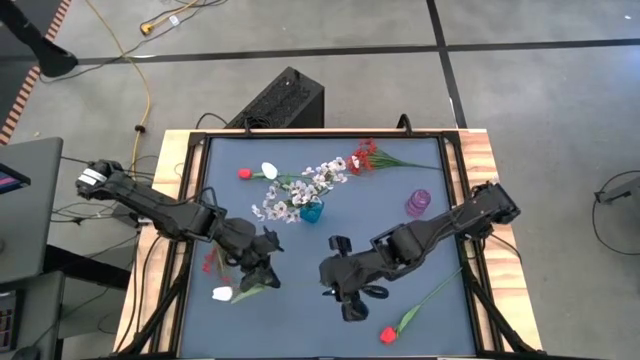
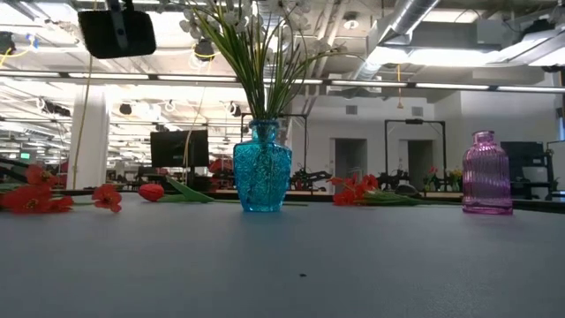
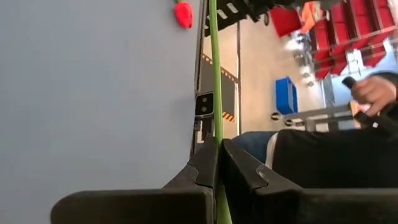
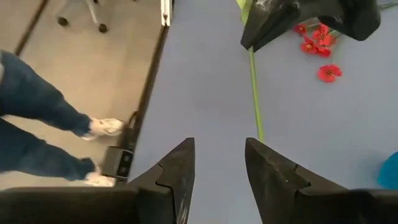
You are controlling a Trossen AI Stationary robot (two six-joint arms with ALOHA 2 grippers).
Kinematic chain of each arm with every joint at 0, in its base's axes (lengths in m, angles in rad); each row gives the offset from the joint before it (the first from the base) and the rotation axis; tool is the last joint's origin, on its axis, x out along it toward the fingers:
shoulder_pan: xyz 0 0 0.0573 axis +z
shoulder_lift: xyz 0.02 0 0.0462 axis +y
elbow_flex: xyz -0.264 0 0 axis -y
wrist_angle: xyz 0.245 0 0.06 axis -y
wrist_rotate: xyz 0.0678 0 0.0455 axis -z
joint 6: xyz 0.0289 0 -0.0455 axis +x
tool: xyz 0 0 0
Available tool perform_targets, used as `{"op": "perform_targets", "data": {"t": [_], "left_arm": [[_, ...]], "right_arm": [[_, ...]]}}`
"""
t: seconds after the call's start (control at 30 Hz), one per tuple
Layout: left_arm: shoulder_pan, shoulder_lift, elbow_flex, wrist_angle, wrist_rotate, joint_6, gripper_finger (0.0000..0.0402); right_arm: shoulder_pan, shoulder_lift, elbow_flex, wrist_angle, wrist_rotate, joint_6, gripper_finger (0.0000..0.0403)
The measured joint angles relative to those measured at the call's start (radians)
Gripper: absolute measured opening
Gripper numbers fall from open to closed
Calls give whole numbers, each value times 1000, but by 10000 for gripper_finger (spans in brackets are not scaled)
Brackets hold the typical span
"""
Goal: Sort flowers into vase by color
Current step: Put the white flower into the blue vase
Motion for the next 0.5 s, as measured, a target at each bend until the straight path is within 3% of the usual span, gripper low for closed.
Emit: {"op": "perform_targets", "data": {"t": [0.2,0.5], "left_arm": [[-8,19,0,-8,-45,-38,0],[-8,25,0,-14,-28,-25,0]], "right_arm": [[-23,77,0,21,59,3,177],[-50,128,1,34,28,5,214]]}}
